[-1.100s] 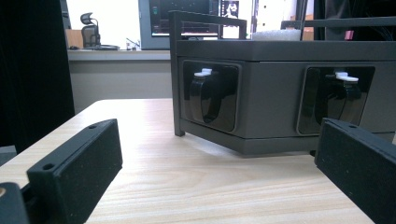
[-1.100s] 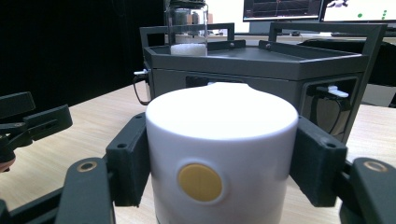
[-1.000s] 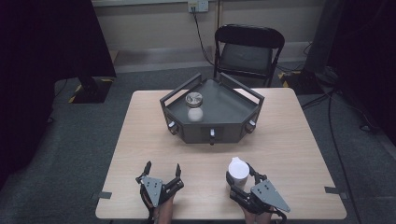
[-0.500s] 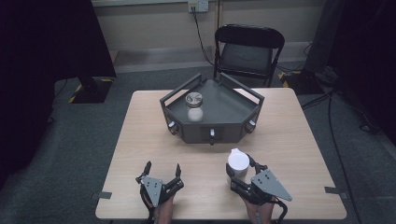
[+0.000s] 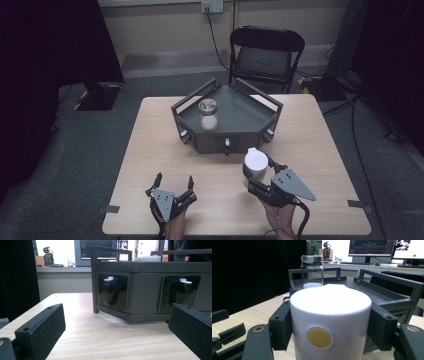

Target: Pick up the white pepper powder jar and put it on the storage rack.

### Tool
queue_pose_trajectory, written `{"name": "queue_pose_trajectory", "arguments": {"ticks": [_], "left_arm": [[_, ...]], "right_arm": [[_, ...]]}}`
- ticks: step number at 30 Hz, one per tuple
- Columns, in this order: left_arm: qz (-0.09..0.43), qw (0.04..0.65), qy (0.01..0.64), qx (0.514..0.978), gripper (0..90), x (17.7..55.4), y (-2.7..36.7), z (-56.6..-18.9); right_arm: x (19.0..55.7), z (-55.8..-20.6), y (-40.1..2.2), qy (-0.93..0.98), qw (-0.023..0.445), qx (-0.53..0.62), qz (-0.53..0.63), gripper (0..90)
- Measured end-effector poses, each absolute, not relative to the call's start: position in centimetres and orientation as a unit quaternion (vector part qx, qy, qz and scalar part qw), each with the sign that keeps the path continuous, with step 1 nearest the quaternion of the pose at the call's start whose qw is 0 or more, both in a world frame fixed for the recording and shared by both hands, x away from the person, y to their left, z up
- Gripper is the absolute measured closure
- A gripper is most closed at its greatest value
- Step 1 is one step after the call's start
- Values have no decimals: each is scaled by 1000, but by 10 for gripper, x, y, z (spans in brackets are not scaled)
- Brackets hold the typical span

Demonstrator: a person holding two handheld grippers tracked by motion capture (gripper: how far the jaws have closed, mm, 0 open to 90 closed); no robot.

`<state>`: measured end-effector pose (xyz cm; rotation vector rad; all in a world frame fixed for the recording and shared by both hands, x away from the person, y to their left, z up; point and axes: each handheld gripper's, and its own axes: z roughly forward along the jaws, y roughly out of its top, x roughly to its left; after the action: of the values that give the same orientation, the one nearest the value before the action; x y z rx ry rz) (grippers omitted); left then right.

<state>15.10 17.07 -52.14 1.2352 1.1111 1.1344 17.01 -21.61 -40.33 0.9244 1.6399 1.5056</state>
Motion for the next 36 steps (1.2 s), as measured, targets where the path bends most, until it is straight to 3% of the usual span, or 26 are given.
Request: {"name": "queue_pose_trajectory", "arguments": {"ticks": [36], "left_arm": [[479, 534, 468, 517, 0, 150, 170, -521]], "right_arm": [[244, -347, -201, 634, 372, 331, 592, 306]]}}
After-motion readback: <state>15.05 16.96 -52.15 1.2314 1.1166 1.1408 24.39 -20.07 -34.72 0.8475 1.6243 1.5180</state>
